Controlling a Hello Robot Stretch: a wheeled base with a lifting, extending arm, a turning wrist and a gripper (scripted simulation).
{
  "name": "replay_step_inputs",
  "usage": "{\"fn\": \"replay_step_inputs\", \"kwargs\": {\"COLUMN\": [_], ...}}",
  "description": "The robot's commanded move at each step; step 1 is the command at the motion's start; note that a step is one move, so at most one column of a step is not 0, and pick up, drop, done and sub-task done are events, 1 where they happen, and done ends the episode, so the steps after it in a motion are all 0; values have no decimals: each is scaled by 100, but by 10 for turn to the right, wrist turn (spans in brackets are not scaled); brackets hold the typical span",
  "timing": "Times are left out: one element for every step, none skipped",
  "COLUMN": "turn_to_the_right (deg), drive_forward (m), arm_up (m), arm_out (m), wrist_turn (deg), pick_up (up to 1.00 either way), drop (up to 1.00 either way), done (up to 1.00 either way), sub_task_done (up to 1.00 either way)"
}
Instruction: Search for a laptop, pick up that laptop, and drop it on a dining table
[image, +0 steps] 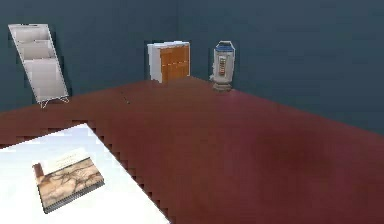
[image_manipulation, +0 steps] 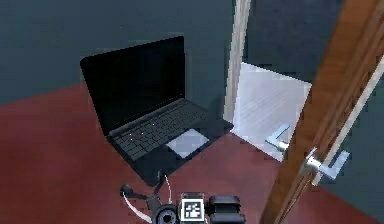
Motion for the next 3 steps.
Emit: {"fn": "replay_step_inputs", "kwargs": {"turn_to_the_right": [-450,-450,-210], "drive_forward": [0,0,0], "arm_up": [0,0,0], "arm_out": [0,0,0], "wrist_turn": [0,0,0], "pick_up": [0,0,0], "drop": [0,0,0], "done": [0,0,0], "sub_task_done": [0,0,0]}}
